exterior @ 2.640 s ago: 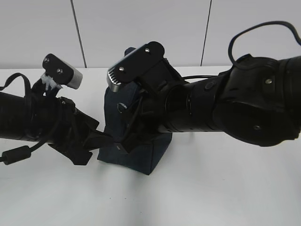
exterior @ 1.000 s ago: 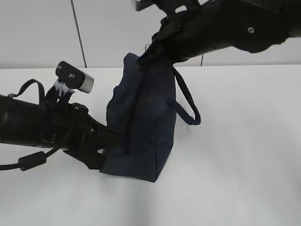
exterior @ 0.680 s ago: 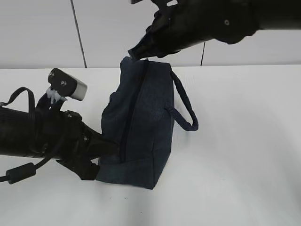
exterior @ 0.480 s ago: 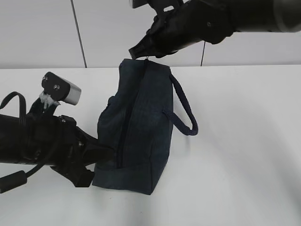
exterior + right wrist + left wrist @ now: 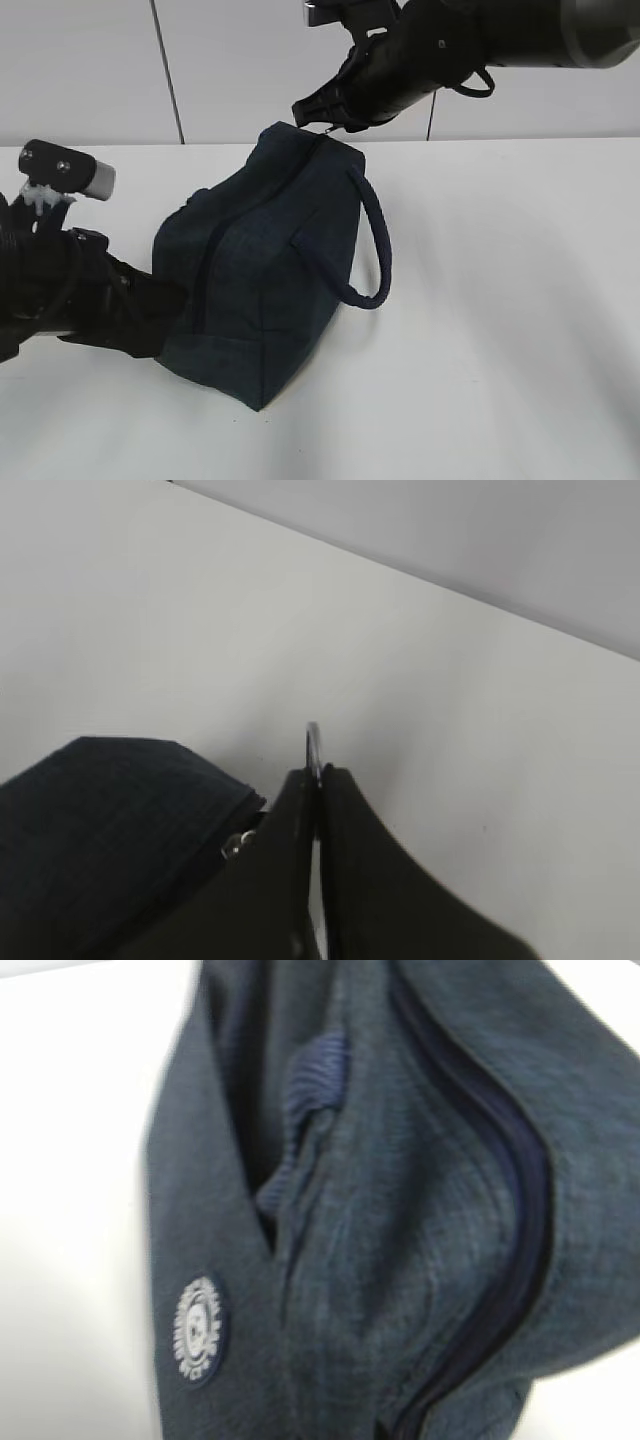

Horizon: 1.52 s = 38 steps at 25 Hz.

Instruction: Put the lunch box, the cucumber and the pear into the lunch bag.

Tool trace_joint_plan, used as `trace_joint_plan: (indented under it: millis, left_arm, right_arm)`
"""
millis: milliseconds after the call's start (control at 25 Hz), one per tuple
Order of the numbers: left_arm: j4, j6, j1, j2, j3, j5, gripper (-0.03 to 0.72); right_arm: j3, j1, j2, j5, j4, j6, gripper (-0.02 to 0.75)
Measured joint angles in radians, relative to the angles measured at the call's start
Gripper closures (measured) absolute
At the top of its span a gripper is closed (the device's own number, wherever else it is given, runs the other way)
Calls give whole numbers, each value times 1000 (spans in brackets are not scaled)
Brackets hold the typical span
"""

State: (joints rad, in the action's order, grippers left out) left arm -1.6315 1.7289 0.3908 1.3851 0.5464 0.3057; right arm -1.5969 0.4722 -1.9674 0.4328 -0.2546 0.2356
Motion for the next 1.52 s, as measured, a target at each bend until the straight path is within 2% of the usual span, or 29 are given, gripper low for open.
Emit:
trace_joint_plan:
  millis: [80, 120, 320, 360, 440, 640, 760, 880, 1160, 1520]
  left_arm:
    - [1, -1, -20, -3, 0, 24, 667]
    - [5, -2, -24, -3, 0, 48, 632]
    - [43, -7, -28, -27, 0, 149, 316]
    - [48, -8, -28, -37, 0, 159, 271]
    - [50, -9, -28, -75, -1, 163, 227]
    - [30, -9, -28, -222, 3, 73, 207]
    - [22, -30, -28, -239, 69, 33, 205]
    - [30, -98, -28, -151, 197, 31, 204]
    - [145, -258, -28, 150, 451, 97, 219]
    - [175, -282, -28, 312, 515, 114, 243]
  right_arm:
    - [0, 0, 13, 21, 12, -8, 732]
    - [0, 0, 18, 26, 23, -23, 732]
    - [0, -2, 39, 33, 87, -94, 732]
    - [0, -2, 39, 36, 99, -103, 732]
    - [0, -2, 39, 42, 121, -121, 732]
    - [0, -2, 39, 45, 137, -139, 732]
    - [0, -2, 39, 47, 142, -144, 732]
    - [0, -2, 40, 47, 158, -152, 732]
    - [0, -2, 40, 57, 164, -154, 732]
    - [-4, -2, 40, 59, 174, -154, 732]
